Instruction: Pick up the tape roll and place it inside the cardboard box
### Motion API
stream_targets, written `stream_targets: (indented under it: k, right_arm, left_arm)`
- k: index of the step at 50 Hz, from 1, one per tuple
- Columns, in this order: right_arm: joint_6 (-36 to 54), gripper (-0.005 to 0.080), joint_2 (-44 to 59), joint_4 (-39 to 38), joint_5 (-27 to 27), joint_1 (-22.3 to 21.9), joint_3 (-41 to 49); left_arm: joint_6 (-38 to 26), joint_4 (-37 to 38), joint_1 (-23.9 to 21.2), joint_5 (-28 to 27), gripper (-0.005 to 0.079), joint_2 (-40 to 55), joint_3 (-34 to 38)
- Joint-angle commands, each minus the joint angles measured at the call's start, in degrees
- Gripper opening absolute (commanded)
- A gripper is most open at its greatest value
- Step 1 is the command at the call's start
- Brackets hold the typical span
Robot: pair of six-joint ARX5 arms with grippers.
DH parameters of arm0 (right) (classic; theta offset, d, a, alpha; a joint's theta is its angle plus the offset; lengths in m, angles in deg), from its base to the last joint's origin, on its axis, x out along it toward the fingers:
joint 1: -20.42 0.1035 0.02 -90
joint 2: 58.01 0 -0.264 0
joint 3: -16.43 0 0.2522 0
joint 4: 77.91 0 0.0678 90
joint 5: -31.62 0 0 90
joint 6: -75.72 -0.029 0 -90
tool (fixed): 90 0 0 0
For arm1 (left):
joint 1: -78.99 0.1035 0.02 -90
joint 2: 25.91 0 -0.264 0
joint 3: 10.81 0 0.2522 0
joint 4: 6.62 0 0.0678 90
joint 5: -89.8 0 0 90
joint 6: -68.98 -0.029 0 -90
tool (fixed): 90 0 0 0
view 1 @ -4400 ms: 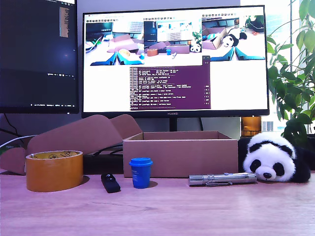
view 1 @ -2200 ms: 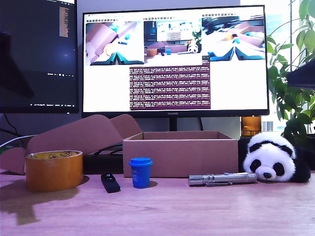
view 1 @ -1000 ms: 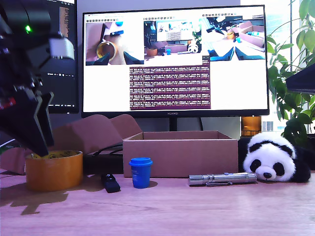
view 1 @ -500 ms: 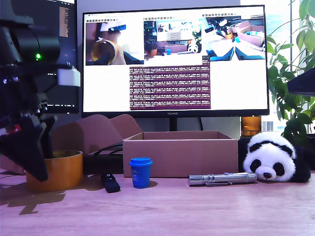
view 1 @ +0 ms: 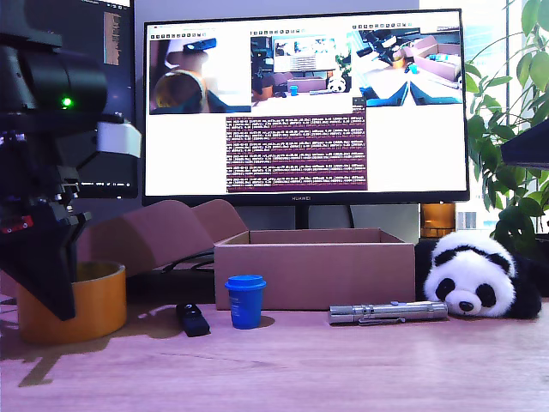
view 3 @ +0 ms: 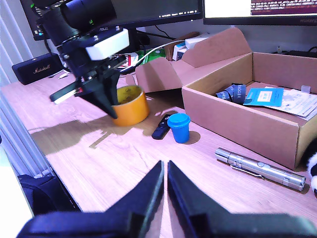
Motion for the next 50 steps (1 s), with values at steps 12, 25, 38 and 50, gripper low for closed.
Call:
stream_targets:
  k: [12,25,38,50]
  right_arm:
    - [0.2,-0.0013,-0.4,-0.3,0.0,0.0,-0.2]
    - [0.2,-0.0012,-0.4,-0.3,0.0,0.0,-0.2]
    - [0.1,-0.0013,-0.4,-0.2,0.0,0.0,-0.2]
    - [-0.3,-0.0013,-0.4,-0.2,0.0,0.0,-0.2]
  left_arm:
    - [-0.2,5.2,-4.3,2.5,-0.0019,-5.6,0.1]
    - [0.3,8.8,-8.5,3.7,-0.0019,-15.2,0.1]
    - [8.0,2.6,-14.5,2.1,-0.0019,-20.9,-3.8]
    - [16.2,-15.4,-15.9,-4.2,-0.0019,-20.2,-5.7]
